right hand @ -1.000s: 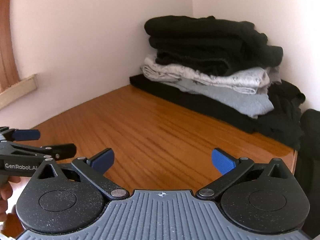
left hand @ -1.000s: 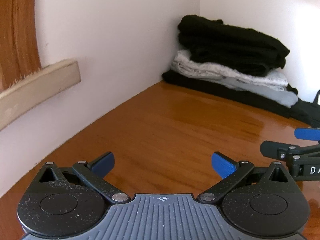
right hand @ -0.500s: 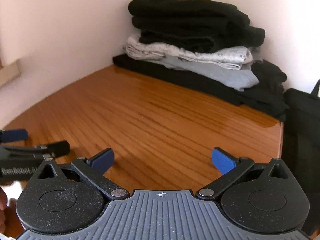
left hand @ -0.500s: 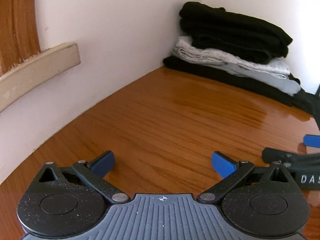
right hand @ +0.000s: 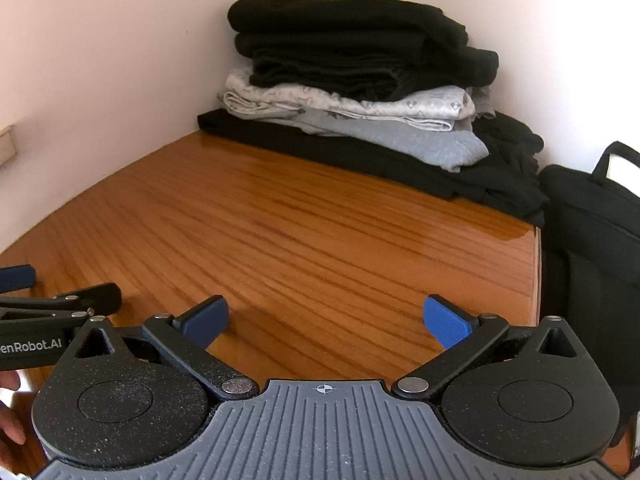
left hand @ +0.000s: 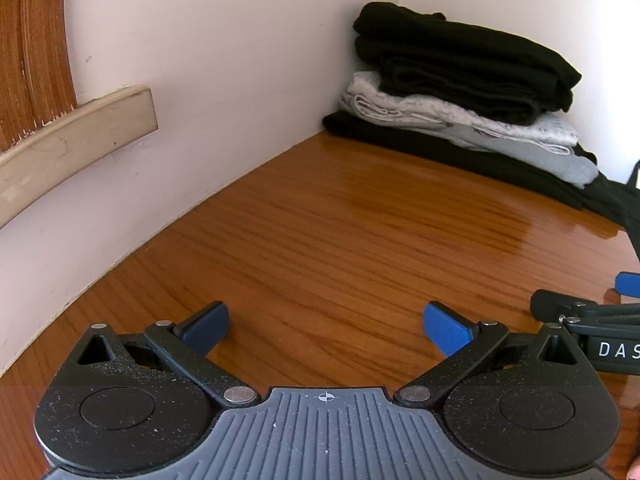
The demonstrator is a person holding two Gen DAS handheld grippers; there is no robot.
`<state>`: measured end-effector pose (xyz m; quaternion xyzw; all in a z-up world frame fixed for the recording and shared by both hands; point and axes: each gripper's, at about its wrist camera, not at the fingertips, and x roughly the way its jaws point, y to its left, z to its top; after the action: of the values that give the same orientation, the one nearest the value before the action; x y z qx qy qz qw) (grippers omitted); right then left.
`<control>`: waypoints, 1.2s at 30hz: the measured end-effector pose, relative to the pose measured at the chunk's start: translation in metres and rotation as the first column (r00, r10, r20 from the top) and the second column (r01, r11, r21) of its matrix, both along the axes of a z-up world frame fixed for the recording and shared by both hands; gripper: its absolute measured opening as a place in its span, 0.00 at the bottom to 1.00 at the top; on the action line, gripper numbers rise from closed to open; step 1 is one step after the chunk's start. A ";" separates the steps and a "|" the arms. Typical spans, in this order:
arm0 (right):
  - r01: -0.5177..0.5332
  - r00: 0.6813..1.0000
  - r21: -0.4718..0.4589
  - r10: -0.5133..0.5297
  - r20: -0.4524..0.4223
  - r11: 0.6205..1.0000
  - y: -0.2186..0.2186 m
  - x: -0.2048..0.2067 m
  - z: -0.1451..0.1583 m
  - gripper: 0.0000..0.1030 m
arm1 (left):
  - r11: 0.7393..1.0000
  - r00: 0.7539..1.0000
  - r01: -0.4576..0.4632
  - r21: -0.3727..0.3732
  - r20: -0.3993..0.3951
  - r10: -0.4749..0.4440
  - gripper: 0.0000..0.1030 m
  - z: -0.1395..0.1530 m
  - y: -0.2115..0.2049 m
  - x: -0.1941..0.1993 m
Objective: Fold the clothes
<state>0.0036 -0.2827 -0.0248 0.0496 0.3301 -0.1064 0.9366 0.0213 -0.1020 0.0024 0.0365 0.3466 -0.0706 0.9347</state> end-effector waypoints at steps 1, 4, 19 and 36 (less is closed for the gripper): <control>0.000 1.000 -0.001 0.000 0.000 1.000 0.000 0.000 0.000 1.00 | 1.000 1.000 0.000 0.000 0.000 0.000 1.00 0.000 0.000 0.000; 0.000 1.000 0.001 0.000 0.003 1.000 0.000 0.000 0.000 1.00 | 1.000 1.000 0.001 0.000 0.000 -0.001 1.00 0.000 0.000 0.000; 0.003 1.000 0.003 -0.003 0.005 1.000 0.000 0.000 0.000 1.00 | 1.000 1.000 -0.002 0.000 0.000 0.002 1.00 -0.001 -0.001 -0.002; 0.007 1.000 0.003 -0.007 0.005 1.000 0.001 -0.001 0.000 1.00 | 1.000 1.000 -0.002 0.000 0.001 0.002 1.00 0.000 -0.002 -0.001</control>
<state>0.0023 -0.2821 -0.0244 0.0523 0.3278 -0.1091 0.9370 0.0203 -0.1041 0.0029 0.0361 0.3460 -0.0697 0.9350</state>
